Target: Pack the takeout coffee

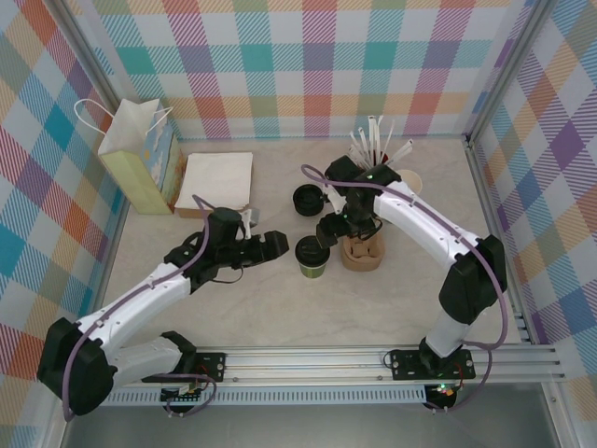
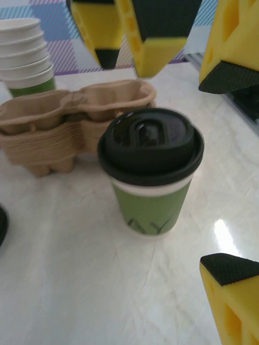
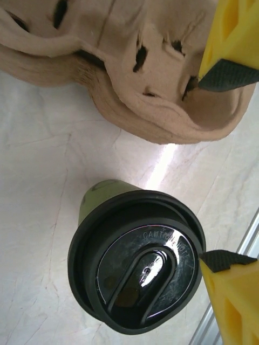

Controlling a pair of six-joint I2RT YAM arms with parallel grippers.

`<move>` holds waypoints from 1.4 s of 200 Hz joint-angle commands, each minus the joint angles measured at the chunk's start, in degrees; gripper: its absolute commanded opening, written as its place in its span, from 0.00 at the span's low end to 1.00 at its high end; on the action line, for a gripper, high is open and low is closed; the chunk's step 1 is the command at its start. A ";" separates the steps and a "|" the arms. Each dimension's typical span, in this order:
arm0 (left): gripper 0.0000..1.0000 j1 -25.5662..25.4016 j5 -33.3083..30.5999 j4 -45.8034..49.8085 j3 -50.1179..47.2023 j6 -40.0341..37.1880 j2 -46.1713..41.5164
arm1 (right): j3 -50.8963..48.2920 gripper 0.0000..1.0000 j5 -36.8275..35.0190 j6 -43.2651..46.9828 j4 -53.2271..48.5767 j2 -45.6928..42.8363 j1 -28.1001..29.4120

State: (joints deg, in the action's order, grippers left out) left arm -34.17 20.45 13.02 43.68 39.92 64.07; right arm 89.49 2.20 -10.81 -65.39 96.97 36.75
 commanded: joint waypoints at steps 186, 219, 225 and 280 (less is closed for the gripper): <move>0.62 -6.25 0.84 -2.87 5.53 0.79 15.90 | -1.60 0.61 6.39 -6.59 3.85 5.15 -1.11; 0.62 -6.25 0.47 -1.79 5.63 -0.04 17.22 | -1.51 0.56 6.35 -6.48 2.56 5.84 -1.15; 0.62 -6.21 0.39 -1.60 5.63 -0.17 17.48 | -1.51 0.56 6.33 -6.51 2.28 5.93 -1.13; 0.55 -6.29 0.00 0.27 5.29 -1.10 18.90 | -2.22 0.53 6.59 -5.99 0.76 5.85 -1.16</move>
State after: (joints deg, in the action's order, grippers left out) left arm -39.38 21.43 9.32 49.45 40.47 81.65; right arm 87.94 8.23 -17.17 -61.36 102.17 35.97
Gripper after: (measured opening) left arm 0.564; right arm 0.536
